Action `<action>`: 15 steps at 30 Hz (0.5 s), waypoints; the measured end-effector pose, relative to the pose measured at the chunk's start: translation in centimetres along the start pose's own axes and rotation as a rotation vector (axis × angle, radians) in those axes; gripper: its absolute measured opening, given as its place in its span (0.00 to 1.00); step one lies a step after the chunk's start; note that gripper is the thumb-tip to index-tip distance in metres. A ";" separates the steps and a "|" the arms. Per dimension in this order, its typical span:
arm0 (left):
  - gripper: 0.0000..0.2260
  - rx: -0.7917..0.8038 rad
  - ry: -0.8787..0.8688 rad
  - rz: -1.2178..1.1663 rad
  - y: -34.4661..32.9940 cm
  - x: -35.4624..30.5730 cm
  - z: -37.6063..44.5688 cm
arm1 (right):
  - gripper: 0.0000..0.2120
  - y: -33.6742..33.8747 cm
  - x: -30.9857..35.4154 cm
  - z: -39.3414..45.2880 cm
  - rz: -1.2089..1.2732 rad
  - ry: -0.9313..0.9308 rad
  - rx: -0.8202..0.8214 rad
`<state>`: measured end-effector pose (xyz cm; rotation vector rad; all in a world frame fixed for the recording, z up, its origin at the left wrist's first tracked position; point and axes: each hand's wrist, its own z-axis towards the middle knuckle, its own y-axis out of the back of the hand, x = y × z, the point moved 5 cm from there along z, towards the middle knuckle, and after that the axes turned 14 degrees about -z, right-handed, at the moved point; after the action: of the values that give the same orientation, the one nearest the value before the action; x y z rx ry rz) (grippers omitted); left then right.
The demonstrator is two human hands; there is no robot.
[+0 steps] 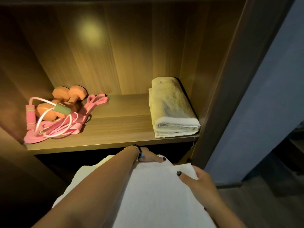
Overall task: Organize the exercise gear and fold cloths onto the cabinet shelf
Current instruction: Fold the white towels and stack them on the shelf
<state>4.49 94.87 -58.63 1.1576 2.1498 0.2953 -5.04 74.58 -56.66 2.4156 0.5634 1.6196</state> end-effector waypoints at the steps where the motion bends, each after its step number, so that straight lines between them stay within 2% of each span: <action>1: 0.34 -0.030 0.000 -0.017 0.7 -0.3 -0.4 | 0.04 0.2 0.3 -0.3 -0.002 0.033 -0.014; 5: 0.32 -0.115 -0.207 -0.193 3.2 -2.5 -3.8 | 0.08 1.3 2.3 -1.7 0.029 0.206 -0.035; 8: 0.16 -0.133 -0.379 -0.277 4.9 -4.1 -7.5 | 0.09 1.9 4.3 -2.7 0.036 0.331 -0.060; 10: 0.11 -0.160 -0.478 -0.336 5.8 -5.0 -9.9 | 0.10 2.2 6.1 -3.3 0.042 0.404 -0.055; 15: 0.12 -0.177 -0.696 -0.466 7.7 -6.7 -15.6 | 0.18 2.8 12.3 -5.3 0.030 0.635 -0.036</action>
<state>1.87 95.68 -40.20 0.5168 1.6547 -0.1173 -5.19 76.67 -43.08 1.8546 0.5738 2.3876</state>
